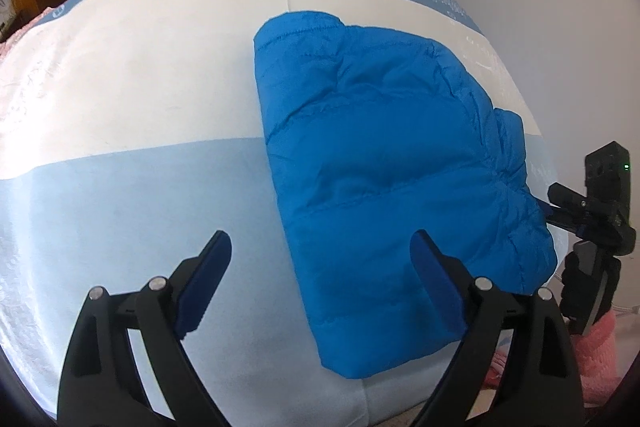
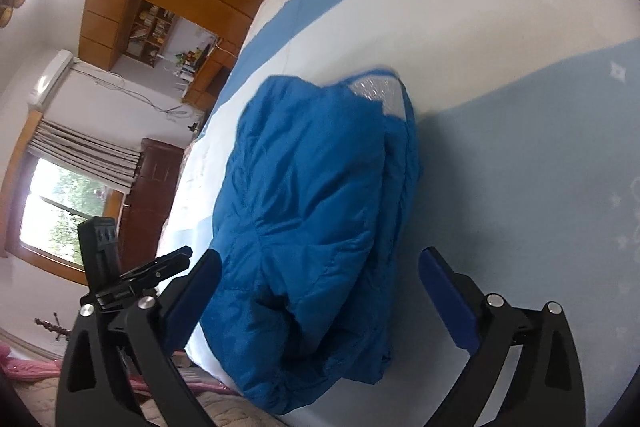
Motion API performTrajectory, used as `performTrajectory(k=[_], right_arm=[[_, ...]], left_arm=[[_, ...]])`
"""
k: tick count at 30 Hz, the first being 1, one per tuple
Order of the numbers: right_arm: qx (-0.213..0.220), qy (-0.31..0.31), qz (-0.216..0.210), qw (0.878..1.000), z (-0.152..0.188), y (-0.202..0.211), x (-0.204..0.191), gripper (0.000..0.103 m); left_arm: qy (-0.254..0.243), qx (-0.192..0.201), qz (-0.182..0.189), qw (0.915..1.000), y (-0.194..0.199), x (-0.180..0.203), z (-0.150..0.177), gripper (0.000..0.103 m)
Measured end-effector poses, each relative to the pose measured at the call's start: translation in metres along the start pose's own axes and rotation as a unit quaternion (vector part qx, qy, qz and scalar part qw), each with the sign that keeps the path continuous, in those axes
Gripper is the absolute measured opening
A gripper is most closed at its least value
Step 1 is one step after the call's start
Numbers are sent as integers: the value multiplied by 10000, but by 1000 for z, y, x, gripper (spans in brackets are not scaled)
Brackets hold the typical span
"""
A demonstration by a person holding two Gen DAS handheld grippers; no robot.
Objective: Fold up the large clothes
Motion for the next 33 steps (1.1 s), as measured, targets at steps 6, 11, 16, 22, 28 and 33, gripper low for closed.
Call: performTrajectory(k=[6,11,16,22,28,33], right_arm=[[-261,-168,-109,9995,1,-16,16,99],[-417,-553,-570,9960,3,-29,30,99],[-545,-812,-902,9911,6,-44,40,99],[-665,-637,-970,9910,7,-59,35,99],[-783,-383,-1020,9910,7,-74,20,100],[-766,-318,-1099,9905,5,-84,10,91]], left_arm=[[-49,-155,175,9997,-13,2,1,90],[-31,-372,338,9987,-31,2,5,91],[214,-552,1007,9931,-49,-3,5,96],[992,-894,2048,9696,-80,-17,8,101],[863,-738,2292,9667,-91,-2,3,100],[616,-492,2144,9736,-79,10,2,91]])
Point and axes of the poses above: each gripper's, at about its wrist camera, not at the fingertips, and y roughly against the way its jaws point, x to its right, z to its underside, the point moved 6 cm from there along -y, roughly the way its jaws point, and after that the axes turned 7 degrees about x, right-handed, at the moved point
